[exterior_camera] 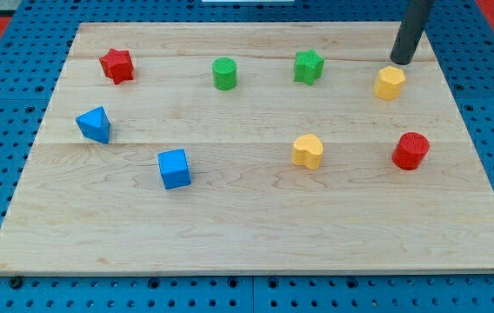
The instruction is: Move the yellow hexagon into the yellow heart
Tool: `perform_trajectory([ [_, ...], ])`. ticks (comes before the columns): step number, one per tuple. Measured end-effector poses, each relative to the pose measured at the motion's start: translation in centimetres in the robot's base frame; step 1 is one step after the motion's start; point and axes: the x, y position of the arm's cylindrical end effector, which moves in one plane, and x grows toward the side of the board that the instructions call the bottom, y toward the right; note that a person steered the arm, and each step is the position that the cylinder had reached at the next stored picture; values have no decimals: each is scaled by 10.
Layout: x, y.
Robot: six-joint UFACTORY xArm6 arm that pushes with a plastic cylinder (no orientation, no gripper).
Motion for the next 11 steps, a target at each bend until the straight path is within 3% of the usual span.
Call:
perform_trajectory([
  [1, 23, -7],
  [4, 39, -16],
  [5, 75, -43],
  [11, 140, -105],
])
